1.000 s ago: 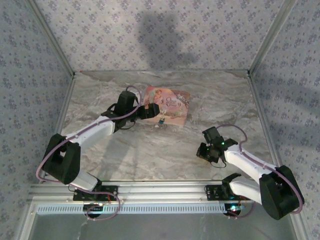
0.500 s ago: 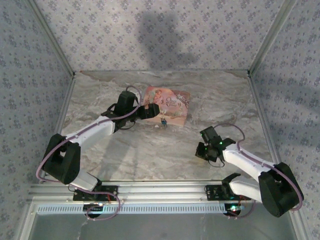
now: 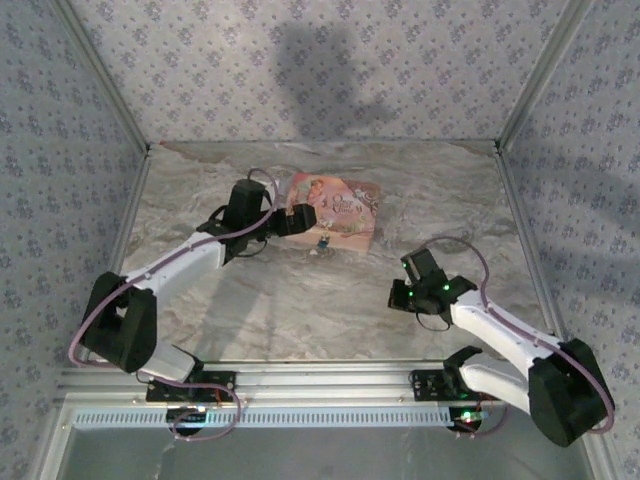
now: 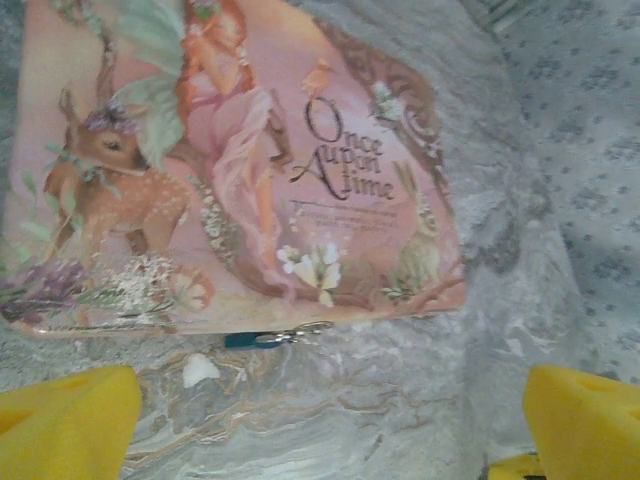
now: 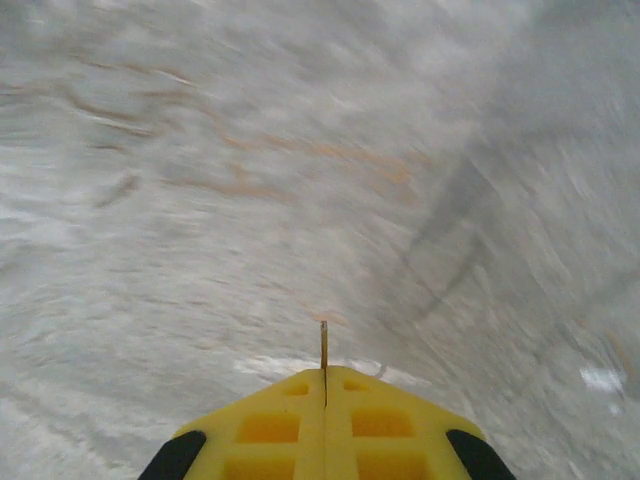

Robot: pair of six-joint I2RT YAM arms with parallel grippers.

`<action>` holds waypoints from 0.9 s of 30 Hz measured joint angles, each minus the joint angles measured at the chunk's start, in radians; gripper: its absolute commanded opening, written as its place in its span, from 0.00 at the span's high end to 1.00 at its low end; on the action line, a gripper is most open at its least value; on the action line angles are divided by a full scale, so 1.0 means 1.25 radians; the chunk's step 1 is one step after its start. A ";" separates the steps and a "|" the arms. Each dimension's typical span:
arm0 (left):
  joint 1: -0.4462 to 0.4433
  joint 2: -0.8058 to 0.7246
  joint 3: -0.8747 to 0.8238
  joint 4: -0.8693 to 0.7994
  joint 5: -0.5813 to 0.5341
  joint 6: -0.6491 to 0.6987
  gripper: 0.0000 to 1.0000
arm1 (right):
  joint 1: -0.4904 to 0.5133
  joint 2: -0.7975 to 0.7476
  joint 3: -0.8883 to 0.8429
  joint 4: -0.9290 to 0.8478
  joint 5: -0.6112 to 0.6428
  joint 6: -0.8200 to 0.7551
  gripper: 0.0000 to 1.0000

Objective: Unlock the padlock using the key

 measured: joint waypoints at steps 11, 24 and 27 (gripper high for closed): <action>0.015 -0.078 0.000 0.106 0.226 0.052 0.20 | -0.026 -0.033 0.143 0.154 -0.184 -0.310 1.00; -0.038 -0.079 0.000 0.182 0.388 0.073 0.37 | -0.044 0.122 0.393 0.209 -0.470 -0.506 1.00; -0.047 -0.078 0.002 0.194 0.396 0.072 0.41 | -0.040 0.149 0.403 0.210 -0.495 -0.513 1.00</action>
